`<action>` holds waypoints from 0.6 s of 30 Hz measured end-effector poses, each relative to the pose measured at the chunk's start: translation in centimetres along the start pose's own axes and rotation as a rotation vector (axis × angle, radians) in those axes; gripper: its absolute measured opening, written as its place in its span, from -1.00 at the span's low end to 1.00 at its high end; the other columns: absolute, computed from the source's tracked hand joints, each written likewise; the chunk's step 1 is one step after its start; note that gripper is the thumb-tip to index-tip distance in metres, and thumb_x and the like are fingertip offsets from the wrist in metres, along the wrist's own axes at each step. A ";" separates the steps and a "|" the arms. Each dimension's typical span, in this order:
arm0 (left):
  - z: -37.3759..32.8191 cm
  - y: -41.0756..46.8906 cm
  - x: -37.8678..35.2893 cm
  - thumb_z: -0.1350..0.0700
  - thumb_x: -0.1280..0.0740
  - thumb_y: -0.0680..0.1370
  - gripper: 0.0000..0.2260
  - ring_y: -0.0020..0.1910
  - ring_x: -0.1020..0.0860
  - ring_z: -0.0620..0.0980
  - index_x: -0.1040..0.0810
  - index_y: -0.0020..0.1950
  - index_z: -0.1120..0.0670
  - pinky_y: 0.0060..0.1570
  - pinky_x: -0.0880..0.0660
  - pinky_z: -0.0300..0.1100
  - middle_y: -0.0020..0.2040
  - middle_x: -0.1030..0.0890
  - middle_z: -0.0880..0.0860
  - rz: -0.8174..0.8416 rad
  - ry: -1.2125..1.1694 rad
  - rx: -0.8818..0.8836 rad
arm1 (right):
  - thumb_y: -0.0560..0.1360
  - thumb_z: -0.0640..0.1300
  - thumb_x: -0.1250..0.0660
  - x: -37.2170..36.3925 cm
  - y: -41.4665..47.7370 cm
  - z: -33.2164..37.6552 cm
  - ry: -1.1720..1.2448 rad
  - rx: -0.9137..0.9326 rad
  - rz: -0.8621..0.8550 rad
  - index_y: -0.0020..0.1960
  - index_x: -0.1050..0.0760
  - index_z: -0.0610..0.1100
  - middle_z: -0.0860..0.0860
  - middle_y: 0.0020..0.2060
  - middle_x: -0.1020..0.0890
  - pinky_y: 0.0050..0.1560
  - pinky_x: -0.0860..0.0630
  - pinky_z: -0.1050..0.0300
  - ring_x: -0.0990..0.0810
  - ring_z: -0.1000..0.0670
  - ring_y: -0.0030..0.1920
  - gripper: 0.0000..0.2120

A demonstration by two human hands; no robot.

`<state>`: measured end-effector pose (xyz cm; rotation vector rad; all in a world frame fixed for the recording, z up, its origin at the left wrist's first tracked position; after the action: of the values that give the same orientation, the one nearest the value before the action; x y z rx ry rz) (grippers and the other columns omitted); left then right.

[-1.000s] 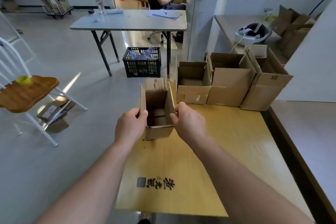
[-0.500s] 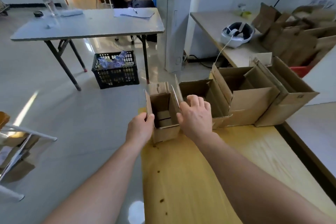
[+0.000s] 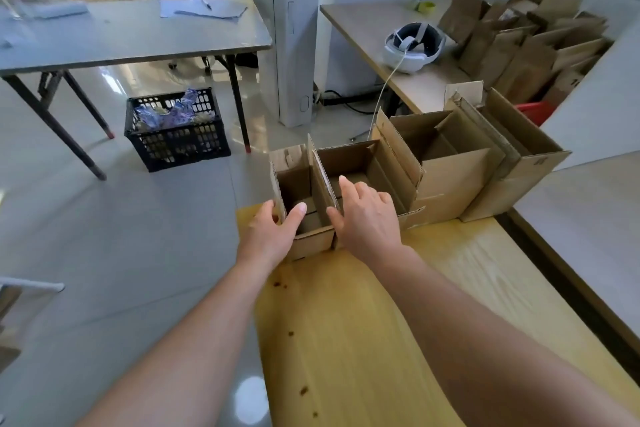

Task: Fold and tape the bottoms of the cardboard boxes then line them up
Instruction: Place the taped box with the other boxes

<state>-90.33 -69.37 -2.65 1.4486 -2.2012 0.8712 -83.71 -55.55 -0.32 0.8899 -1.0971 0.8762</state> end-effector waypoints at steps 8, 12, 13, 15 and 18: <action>-1.5 -5.7 0.6 -0.14 -0.22 0.57 -0.47 0.39 -0.32 0.05 -0.25 0.48 0.05 0.23 -0.37 -0.06 0.45 -0.31 0.05 -0.276 0.117 -0.218 | 0.59 -0.12 -0.18 3.4 -5.5 -2.0 0.005 0.019 -0.069 0.14 -0.49 -0.15 -0.04 0.03 -0.53 -0.26 -0.45 0.19 -0.52 -0.01 -0.13 -0.80; -1.6 -11.4 -1.4 -0.07 -0.27 0.57 -0.55 0.30 -0.40 0.03 -0.38 0.40 0.07 0.13 -0.38 -0.15 0.36 -0.42 0.04 -0.344 0.226 -0.380 | 0.60 -0.13 -0.14 5.0 -10.6 -4.0 0.002 0.017 -0.064 0.09 -0.49 -0.16 -0.01 -0.09 -0.51 -0.31 -0.40 0.17 -0.47 0.01 -0.22 -0.81; -1.4 -12.8 -2.3 -0.06 -0.27 0.57 -0.58 0.27 -0.43 0.03 -0.40 0.39 0.07 0.10 -0.40 -0.16 0.34 -0.44 0.03 -0.329 0.247 -0.396 | 0.61 -0.12 -0.13 5.2 -12.1 -4.8 0.005 0.006 -0.053 0.09 -0.49 -0.14 0.00 -0.10 -0.51 -0.27 -0.45 0.17 -0.48 0.01 -0.22 -0.81; -0.9 -15.5 -4.5 -0.06 -0.25 0.58 -0.62 0.18 -0.48 0.01 -0.43 0.36 0.04 0.00 -0.44 -0.17 0.27 -0.49 0.02 -0.286 0.308 -0.399 | 0.61 -0.10 -0.13 5.5 -15.3 -6.6 0.008 -0.030 -0.022 0.11 -0.48 -0.13 -0.01 -0.08 -0.51 -0.21 -0.52 0.13 -0.52 0.00 -0.20 -0.80; -0.5 -19.7 -8.2 -0.08 -0.21 0.59 -0.66 0.05 -0.52 -0.01 -0.44 0.33 0.01 -0.17 -0.43 -0.20 0.16 -0.52 -0.03 -0.197 0.433 -0.383 | 0.61 -0.07 -0.13 6.5 -20.8 -9.8 0.005 -0.084 0.017 0.15 -0.48 -0.11 -0.02 -0.03 -0.54 -0.14 -0.58 0.04 -0.55 -0.03 -0.16 -0.78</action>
<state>-69.00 -68.94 -1.37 1.1411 -1.7507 0.5867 -59.91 -53.73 0.65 0.8095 -1.1303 0.8396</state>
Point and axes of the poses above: each hand's wrist, its own y-axis towards the middle knuckle, its own x-axis out of the back of the hand, z = x × y, the point moved 3 cm from there along y, towards the middle knuckle
